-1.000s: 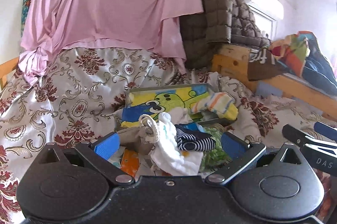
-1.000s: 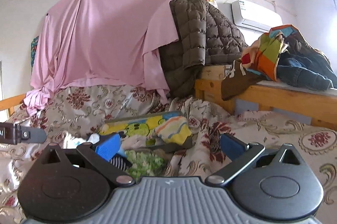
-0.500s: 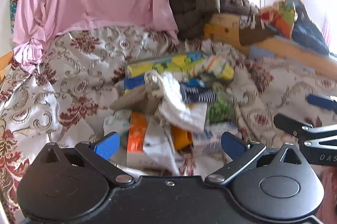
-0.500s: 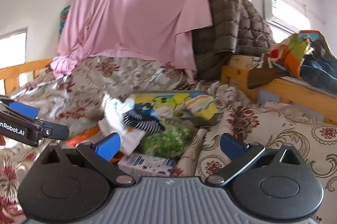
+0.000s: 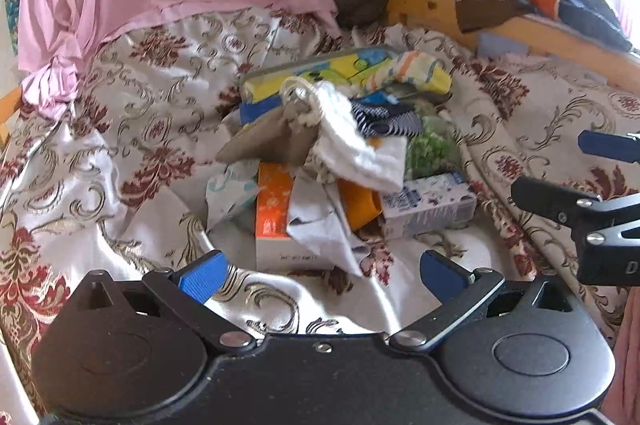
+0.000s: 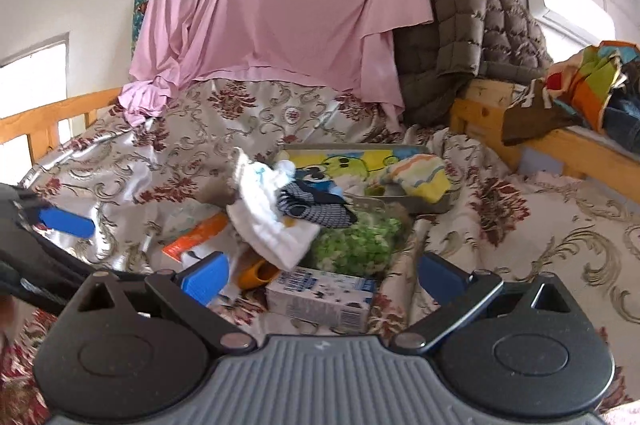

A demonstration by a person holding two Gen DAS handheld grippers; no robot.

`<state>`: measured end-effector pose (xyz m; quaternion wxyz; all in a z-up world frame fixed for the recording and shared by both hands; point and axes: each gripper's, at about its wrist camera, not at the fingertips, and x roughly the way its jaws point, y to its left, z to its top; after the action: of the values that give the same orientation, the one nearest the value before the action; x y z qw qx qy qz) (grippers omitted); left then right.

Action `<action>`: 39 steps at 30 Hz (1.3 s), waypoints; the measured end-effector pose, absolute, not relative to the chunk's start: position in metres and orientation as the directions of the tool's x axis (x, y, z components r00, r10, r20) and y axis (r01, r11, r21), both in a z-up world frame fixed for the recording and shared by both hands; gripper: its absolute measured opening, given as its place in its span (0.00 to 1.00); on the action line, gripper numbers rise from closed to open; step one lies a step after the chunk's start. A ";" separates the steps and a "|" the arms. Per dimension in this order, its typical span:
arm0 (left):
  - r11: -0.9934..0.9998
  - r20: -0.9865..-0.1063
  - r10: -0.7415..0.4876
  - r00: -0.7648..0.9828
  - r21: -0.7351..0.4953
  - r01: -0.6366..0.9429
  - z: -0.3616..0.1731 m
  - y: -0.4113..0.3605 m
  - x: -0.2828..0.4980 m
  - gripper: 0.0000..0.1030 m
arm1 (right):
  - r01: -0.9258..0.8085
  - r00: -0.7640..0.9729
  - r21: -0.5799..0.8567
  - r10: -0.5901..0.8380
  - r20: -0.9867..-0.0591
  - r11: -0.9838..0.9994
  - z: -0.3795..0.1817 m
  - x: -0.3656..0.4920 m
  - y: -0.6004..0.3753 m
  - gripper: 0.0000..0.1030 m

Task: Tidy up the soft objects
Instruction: 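Move both tools back over the pile of soft items, then lower the left gripper onto the grey cloth while the right gripper grasps the striped sock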

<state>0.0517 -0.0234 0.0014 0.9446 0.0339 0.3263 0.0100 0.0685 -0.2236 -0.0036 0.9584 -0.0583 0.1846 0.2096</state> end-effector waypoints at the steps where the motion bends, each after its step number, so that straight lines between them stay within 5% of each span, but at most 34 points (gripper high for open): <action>1: 0.997 -0.618 0.047 0.785 0.075 -0.001 0.000 -0.023 0.052 0.99 | -0.432 0.840 -0.043 0.384 -0.384 0.901 -0.004 0.070 -0.220 1.00; 17: 0.985 -0.631 0.151 0.761 0.160 -0.063 -0.016 -0.016 0.081 0.99 | -0.517 0.803 -0.044 0.467 -0.369 0.855 -0.013 0.155 -0.215 1.00; 27: 0.975 -0.620 0.148 0.771 0.222 -0.008 -0.029 -0.020 0.116 0.99 | -0.520 0.793 0.076 0.514 -0.326 0.851 -0.037 0.216 -0.213 1.00; 39: 0.978 -0.664 0.095 0.741 0.202 0.055 -0.048 -0.025 0.162 0.80 | -0.596 0.746 0.112 0.600 -0.289 0.795 -0.048 0.259 -0.211 0.88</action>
<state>0.1624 -0.0250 -0.0476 0.9272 0.1047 0.3595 0.0108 0.2594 -0.2111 -0.0476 0.9344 0.0062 0.1565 0.3199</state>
